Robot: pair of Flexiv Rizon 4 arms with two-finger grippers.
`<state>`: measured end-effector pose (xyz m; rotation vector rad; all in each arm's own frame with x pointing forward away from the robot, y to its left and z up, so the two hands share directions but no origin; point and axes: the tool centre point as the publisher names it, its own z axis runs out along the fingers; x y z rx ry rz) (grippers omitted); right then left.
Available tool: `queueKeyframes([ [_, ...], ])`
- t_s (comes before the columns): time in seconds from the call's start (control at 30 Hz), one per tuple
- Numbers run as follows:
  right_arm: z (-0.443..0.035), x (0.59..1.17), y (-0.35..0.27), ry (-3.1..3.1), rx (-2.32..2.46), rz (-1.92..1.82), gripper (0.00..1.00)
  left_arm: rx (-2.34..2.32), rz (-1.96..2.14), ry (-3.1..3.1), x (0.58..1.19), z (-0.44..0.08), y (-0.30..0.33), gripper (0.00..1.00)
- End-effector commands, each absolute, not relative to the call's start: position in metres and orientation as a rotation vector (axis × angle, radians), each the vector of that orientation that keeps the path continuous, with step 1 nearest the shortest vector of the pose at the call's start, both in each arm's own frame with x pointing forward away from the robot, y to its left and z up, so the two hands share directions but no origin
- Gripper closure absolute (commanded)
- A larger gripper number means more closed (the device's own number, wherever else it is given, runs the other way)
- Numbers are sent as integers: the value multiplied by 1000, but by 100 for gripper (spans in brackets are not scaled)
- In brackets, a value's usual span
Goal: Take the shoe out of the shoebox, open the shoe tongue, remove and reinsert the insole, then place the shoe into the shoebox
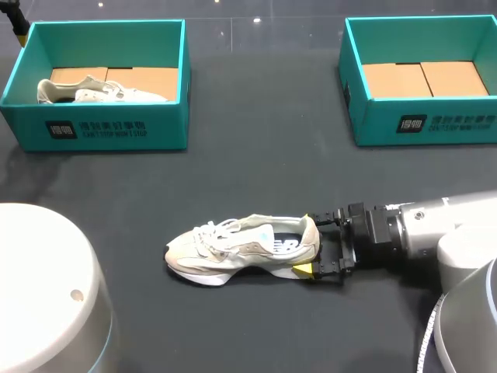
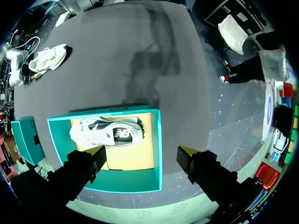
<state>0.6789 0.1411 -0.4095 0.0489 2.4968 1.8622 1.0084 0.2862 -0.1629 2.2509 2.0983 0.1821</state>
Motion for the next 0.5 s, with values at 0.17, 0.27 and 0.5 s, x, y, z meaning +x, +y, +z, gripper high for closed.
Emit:
queueKeyframes([
  [0.17,-413,678,150,2504,27,1870,0,2252,185,2097,1007,-162,286,0],
  [0.27,-413,677,151,2508,18,1867,0,2252,185,2097,1007,-162,286,0],
  [0.5,-414,676,155,2506,6,1872,0,2252,185,2097,1007,-162,286,0],
])
